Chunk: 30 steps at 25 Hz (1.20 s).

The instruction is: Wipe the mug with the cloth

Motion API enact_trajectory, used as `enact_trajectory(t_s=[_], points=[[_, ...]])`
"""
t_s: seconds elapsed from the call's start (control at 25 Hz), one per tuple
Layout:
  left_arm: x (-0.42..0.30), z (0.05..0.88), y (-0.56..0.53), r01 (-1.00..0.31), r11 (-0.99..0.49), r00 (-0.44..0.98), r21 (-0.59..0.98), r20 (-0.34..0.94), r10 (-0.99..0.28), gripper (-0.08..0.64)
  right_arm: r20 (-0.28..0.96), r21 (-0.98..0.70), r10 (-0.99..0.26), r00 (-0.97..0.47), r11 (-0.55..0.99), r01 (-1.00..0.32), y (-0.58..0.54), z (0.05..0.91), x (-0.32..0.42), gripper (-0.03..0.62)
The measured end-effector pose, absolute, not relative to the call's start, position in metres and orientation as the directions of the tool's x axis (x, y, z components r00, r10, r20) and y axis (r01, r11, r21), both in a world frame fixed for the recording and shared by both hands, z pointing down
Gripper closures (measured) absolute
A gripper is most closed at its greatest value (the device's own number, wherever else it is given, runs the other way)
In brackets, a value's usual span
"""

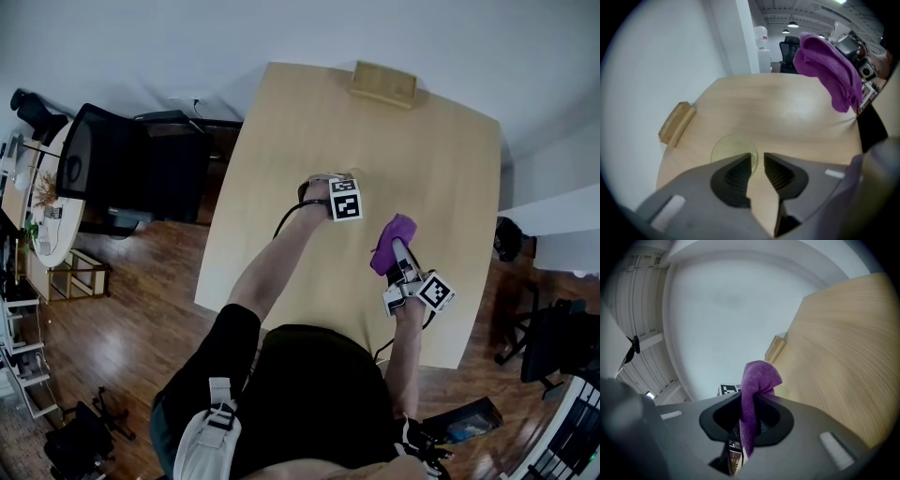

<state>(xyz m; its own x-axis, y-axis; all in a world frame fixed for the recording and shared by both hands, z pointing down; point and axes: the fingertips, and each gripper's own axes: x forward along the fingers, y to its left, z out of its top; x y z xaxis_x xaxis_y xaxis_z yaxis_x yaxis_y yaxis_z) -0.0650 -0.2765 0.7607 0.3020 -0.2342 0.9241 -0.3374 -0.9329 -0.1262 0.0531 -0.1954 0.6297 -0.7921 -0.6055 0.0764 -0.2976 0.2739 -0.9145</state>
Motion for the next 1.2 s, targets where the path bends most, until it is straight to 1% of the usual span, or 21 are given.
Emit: enact_trajectory(t_s=[0.16,0.24,0.36,0.44,0.6,0.76,0.84,0.96,1.04,1.2], points=[[-0.063,0.744,-0.269,-0.378,-0.92,0.359,-0.103,0.9,-0.249,0.445,0.051,-0.912,-0.61,-0.79,0.294,-0.286,-0.188,0.62,0.049,0.532],[-0.07,0.735,-0.266,-0.4,-0.912,0.384,-0.09,0.887,-0.256,0.445,0.008,-0.916,-0.606,-0.795,0.315,-0.249,-0.187,0.61,0.038,0.532],[-0.09,0.718,-0.262,-0.432,-0.898,0.39,-0.082,0.881,-0.268,0.423,-0.061,-0.912,-0.579,-0.813,0.364,-0.19,-0.195,0.595,0.018,0.532],[-0.088,0.704,-0.255,-0.433,-0.897,0.388,-0.085,0.881,-0.271,0.407,-0.055,-0.906,-0.574,-0.817,0.373,-0.202,-0.197,0.591,0.022,0.532],[-0.067,0.682,-0.231,-0.437,-0.895,0.411,-0.086,0.866,-0.284,0.405,-0.023,-0.902,-0.58,-0.814,0.364,-0.233,-0.186,0.587,0.037,0.532],[-0.062,0.667,-0.204,-0.43,-0.898,0.422,-0.092,0.859,-0.29,0.405,-0.063,-0.902,-0.566,-0.822,0.385,-0.195,-0.171,0.577,0.031,0.532],[-0.063,0.661,-0.196,-0.441,-0.891,0.413,-0.107,0.857,-0.307,0.405,-0.062,-0.904,-0.554,-0.83,0.383,-0.189,-0.165,0.577,0.029,0.532],[-0.054,0.658,-0.182,-0.459,-0.88,0.398,-0.123,0.857,-0.328,0.405,-0.03,-0.93,-0.551,-0.834,0.321,-0.179,-0.154,0.588,0.041,0.532],[-0.044,0.662,-0.17,-0.461,-0.879,0.394,-0.124,0.858,-0.328,0.405,-0.032,-0.944,-0.556,-0.831,0.29,-0.158,-0.145,0.592,0.053,0.532],[-0.038,0.662,-0.15,-0.469,-0.874,0.389,-0.128,0.859,-0.334,0.405,-0.054,-0.945,-0.555,-0.83,0.298,-0.137,-0.137,0.592,0.064,0.532]])
